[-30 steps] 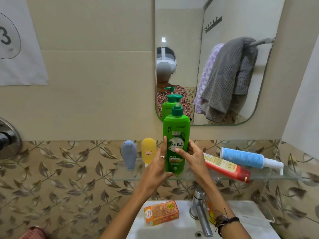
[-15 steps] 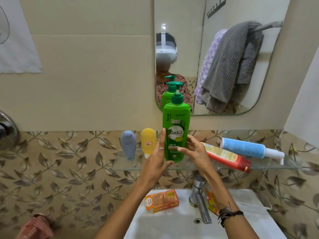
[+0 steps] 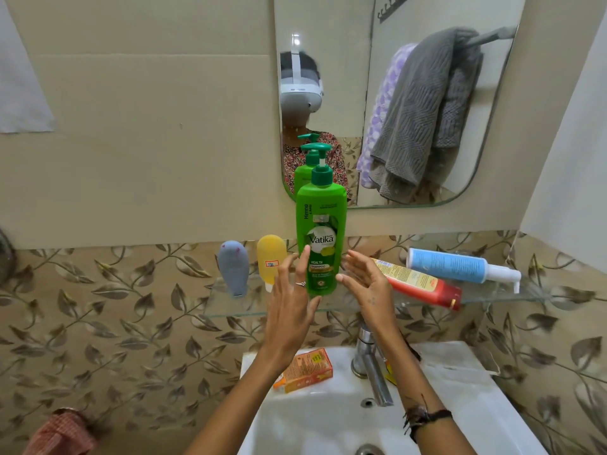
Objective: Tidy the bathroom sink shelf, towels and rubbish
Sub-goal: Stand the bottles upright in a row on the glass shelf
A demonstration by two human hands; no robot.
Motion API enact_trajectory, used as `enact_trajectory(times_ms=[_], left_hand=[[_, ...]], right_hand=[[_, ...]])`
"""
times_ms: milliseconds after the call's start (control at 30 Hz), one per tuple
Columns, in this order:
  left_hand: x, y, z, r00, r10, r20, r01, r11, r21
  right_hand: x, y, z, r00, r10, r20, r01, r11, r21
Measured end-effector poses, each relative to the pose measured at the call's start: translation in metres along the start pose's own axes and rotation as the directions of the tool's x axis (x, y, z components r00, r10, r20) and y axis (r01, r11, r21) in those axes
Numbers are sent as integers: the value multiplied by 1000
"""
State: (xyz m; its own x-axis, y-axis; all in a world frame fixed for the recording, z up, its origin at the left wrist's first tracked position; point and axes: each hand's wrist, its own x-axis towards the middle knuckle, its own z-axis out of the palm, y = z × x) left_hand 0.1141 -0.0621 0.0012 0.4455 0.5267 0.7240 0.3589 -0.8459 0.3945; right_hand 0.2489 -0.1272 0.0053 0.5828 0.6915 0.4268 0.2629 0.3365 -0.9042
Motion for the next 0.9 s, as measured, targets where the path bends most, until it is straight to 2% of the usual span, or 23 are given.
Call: enact_trajectory(times_ms=[133,300,367,500,567,633,767,900], left_hand=[[-9,19,15,983,182,-23,-180,981,77],[-4,53,44,938,335,84,-342,935,96],[1,66,57,920,353,169,-364,930,41],[13,85,83,872,381,308,-388,921,-40],[20,92,95,849,404,341,-417,908,-38],[25,95,105,828,409,384,-431,902,-31],[26,97,115,840,377,390,-412,911,7],[30,99,117,855,325,403,-377,925,55]], right_hand=[[-27,1,-7,958,-51,-284,31,997,-74],[-54,7,-27,762,-75,-643,27,996,-84],[-58,10,-42,686,-54,-726,-3,997,-77],[-57,16,-65,554,63,-830,-24,998,60],[-56,17,-72,553,106,-826,-28,994,109],[-54,17,-77,590,155,-792,-43,986,161],[-52,17,-83,659,210,-723,-38,969,246],[-51,17,-81,616,199,-762,22,963,270]])
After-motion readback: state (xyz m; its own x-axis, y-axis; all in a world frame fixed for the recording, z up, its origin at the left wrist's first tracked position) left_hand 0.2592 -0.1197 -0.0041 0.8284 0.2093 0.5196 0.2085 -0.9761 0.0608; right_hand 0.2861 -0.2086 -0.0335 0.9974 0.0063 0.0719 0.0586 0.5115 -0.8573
